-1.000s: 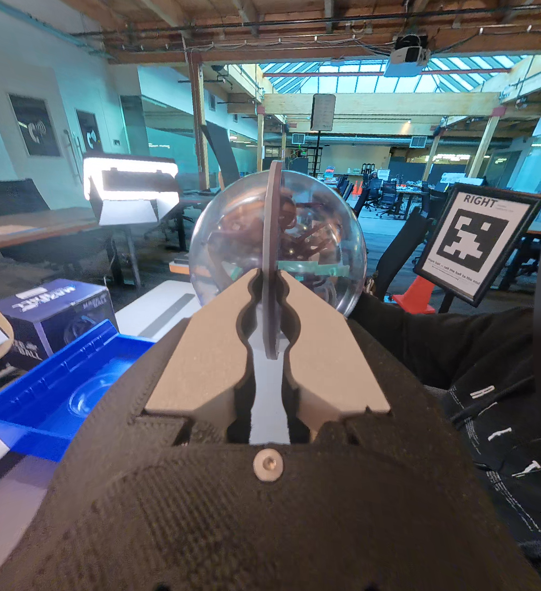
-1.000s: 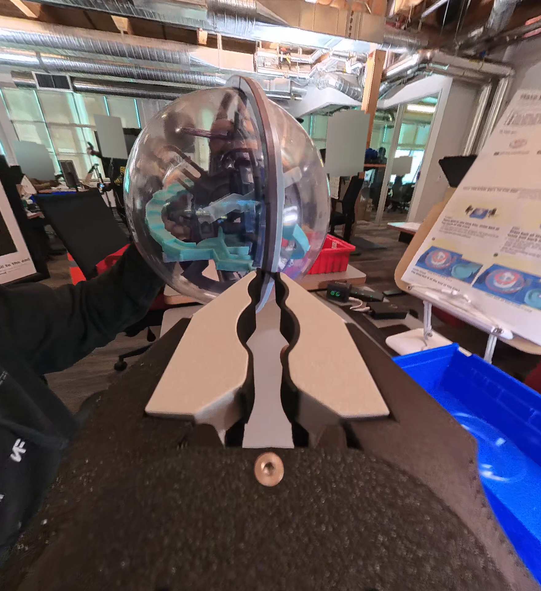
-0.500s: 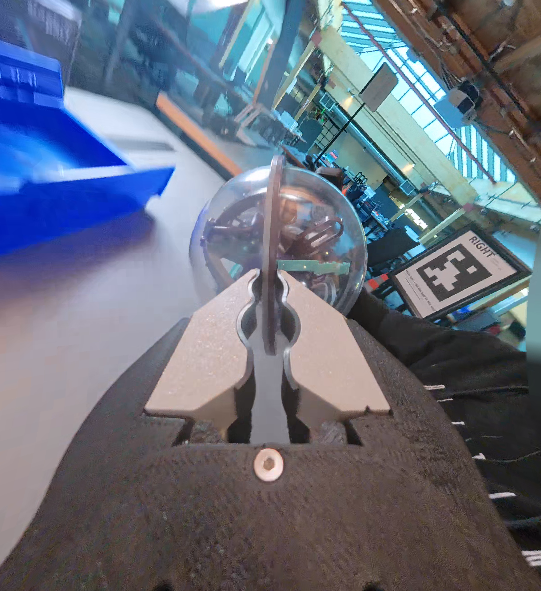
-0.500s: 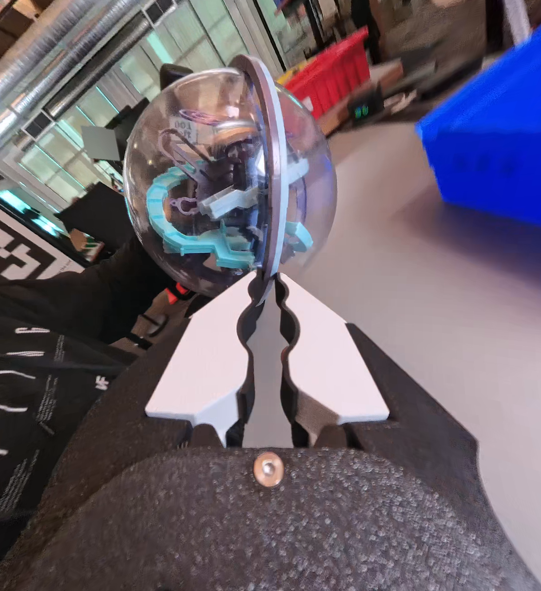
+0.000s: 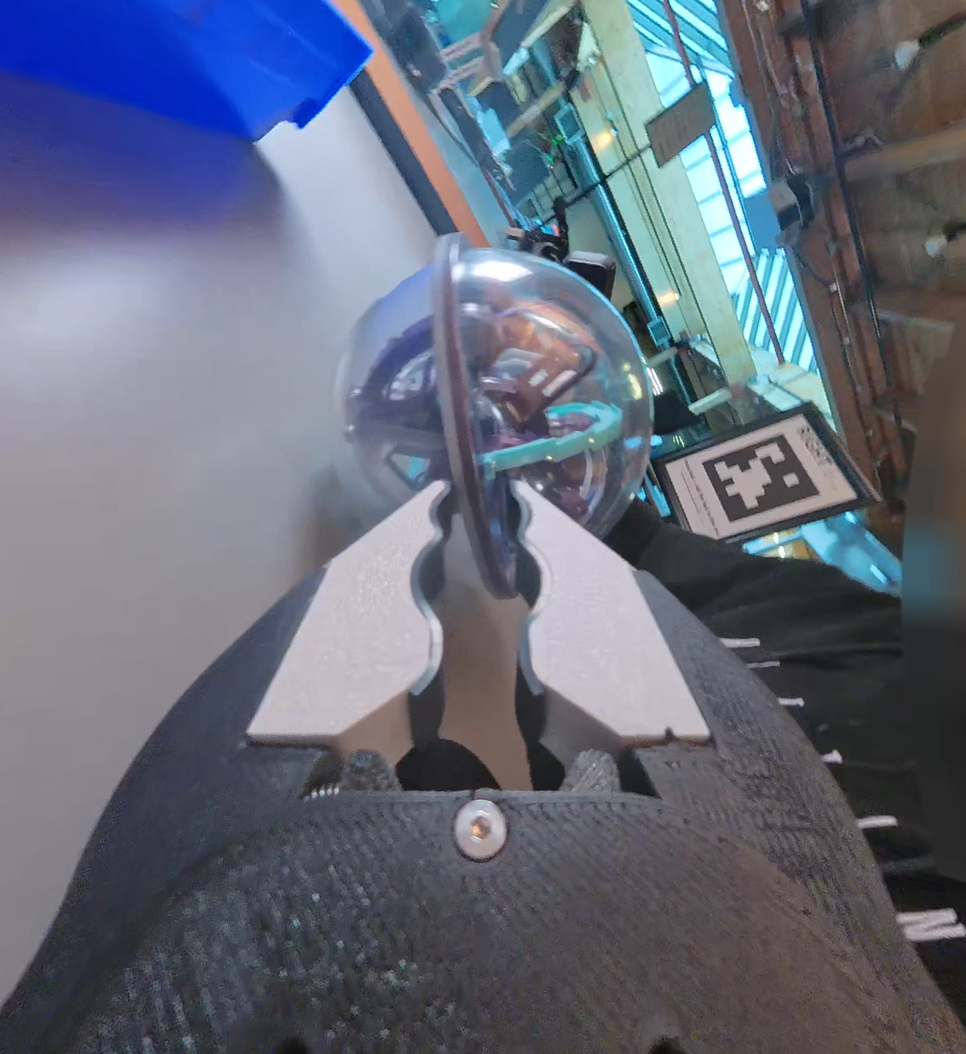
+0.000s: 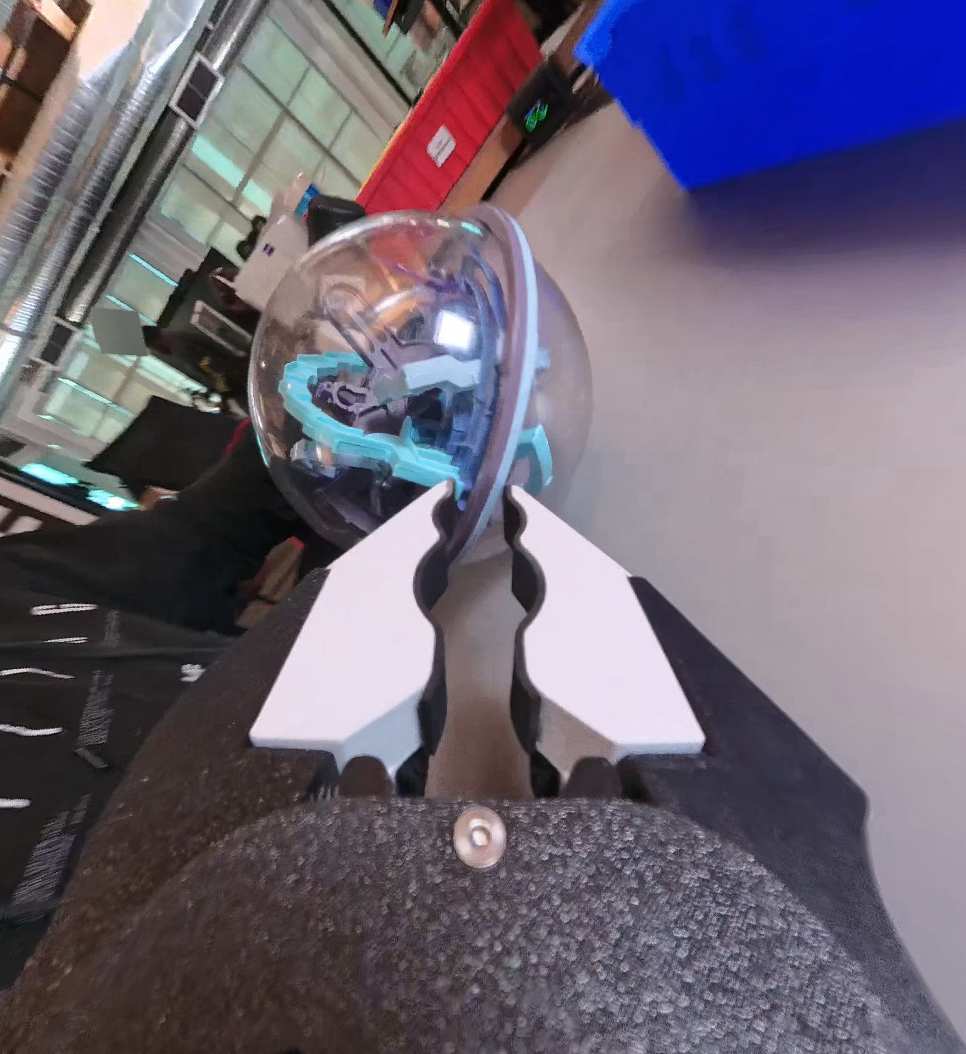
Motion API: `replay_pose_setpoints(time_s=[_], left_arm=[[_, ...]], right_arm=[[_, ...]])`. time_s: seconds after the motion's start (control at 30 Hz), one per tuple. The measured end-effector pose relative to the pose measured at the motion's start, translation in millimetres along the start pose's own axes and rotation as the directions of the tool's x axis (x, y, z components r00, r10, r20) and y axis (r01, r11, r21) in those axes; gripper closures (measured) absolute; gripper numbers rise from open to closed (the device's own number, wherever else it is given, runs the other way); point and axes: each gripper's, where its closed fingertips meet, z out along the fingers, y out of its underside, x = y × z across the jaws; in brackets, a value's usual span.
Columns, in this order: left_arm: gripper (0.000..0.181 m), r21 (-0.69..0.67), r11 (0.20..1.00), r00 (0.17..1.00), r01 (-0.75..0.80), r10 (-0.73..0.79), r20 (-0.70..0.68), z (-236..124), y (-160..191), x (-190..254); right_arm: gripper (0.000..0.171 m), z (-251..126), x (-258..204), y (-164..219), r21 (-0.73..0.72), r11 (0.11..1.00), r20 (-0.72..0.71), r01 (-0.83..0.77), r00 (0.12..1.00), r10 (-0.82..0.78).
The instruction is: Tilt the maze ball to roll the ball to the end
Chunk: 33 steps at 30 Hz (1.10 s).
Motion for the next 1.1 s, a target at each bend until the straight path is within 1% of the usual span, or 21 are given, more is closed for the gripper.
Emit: replay_pose_setpoints(time_s=[0.07,0.1,0.13,0.2,0.23,0.27,0.3,0.33,0.4,0.47,0.5,0.57,0.63,0.7,0.8,0.87,1.0,1.1], left_arm=[[0.13,0.008,0.994,0.993,-0.113,0.114,-0.012,-3.3,-13.6,4.6],[0.114,0.022,0.978,0.979,-0.206,0.206,0.004,-6.2,-24.2,7.1],[0.098,0.027,0.948,0.949,-0.316,0.316,0.026,-8.0,-34.5,10.9],[0.068,-0.01,0.844,0.841,-0.536,0.535,0.086,-4.6,-50.0,16.7],[0.059,-0.053,0.779,0.773,-0.625,0.627,0.098,1.2,-54.1,18.2],[0.053,-0.092,0.719,0.715,-0.689,0.695,0.079,9.5,-55.3,21.5],[0.049,-0.116,0.679,0.679,-0.725,0.733,0.046,19.3,-55.5,24.9],[0.046,-0.137,0.653,0.658,-0.745,0.753,0.011,29.3,-55.3,26.7],[0.042,-0.17,0.618,0.633,-0.767,0.773,-0.044,47.5,-56.0,23.1],[0.041,-0.205,0.631,0.658,-0.748,0.744,-0.111,61.0,-50.6,16.4],[0.045,-0.233,0.632,0.668,-0.739,0.731,-0.139,65.3,-44.9,11.3],[0.046,-0.25,0.627,0.672,-0.737,0.72,-0.173,70.2,-35.0,3.9],[0.046,-0.219,0.654,0.689,-0.724,0.701,-0.184,70.4,-33.6,0.6],[0.048,-0.186,0.691,0.715,-0.699,0.672,-0.191,67.0,-35.8,-2.3],[0.049,-0.174,0.757,0.775,-0.63,0.597,-0.206,61.1,-37.7,-7.9],[0.05,-0.156,0.789,0.8,-0.594,0.561,-0.214,57.6,-39.1,-11.3],[0.052,-0.119,0.818,0.818,-0.563,0.529,-0.226,49.9,-41.3,-15.9],[0.053,-0.104,0.821,0.813,-0.562,0.526,-0.249,44.0,-39.5,-18.7]], right_arm=[[0.136,-4.3,0.0,-12.3,0.054,0.985,-0.086,0.162,0.984,-0.157],[0.121,-6.8,-2.2,-17.1,0.062,0.957,-0.14,0.282,0.952,-0.271],[0.106,-8.7,-7.4,-21.2,0.065,0.911,-0.185,0.408,0.902,-0.391],[0.082,-7.5,-24.4,-23.9,0.06,0.78,-0.234,0.622,0.769,-0.595],[0.074,-3.6,-32.2,-22.1,0.046,0.717,-0.242,0.696,0.704,-0.668],[0.068,2.1,-35.7,-18.8,0.014,0.665,-0.249,0.746,0.647,-0.721],[0.062,8.7,-34.6,-14.7,-0.032,0.625,-0.257,0.78,0.598,-0.759],[0.057,15.6,-30.6,-10.8,-0.082,0.598,-0.263,0.798,0.561,-0.785],[0.052,26.5,-22.6,-6.3,-0.14,0.578,-0.271,0.804,0.53,-0.803],[0.051,32.1,-17.4,-8.5,-0.151,0.576,-0.293,0.803,0.52,-0.802],[0.051,33.4,-16.2,-9.5,-0.152,0.577,-0.298,0.802,0.52,-0.801],[0.053,34.3,-15.0,-11.9,-0.154,0.574,-0.303,0.804,0.514,-0.802],[0.053,34.8,-14.5,-13.9,-0.155,0.563,-0.304,0.812,0.503,-0.809],[0.054,36.3,-15.3,-16.5,-0.14,0.572,-0.297,0.808,0.517,-0.803],[0.054,39.9,-18.6,-22.0,-0.113,0.595,-0.283,0.796,0.548,-0.787],[0.055,42.0,-20.4,-25.4,-0.103,0.604,-0.279,0.79,0.56,-0.78],[0.052,41.8,-11.5,-26.3,-0.126,0.61,-0.301,0.783,0.555,-0.775],[0.05,38.2,0.0,-25.3,-0.128,0.653,-0.311,0.746,0.595,-0.741]])
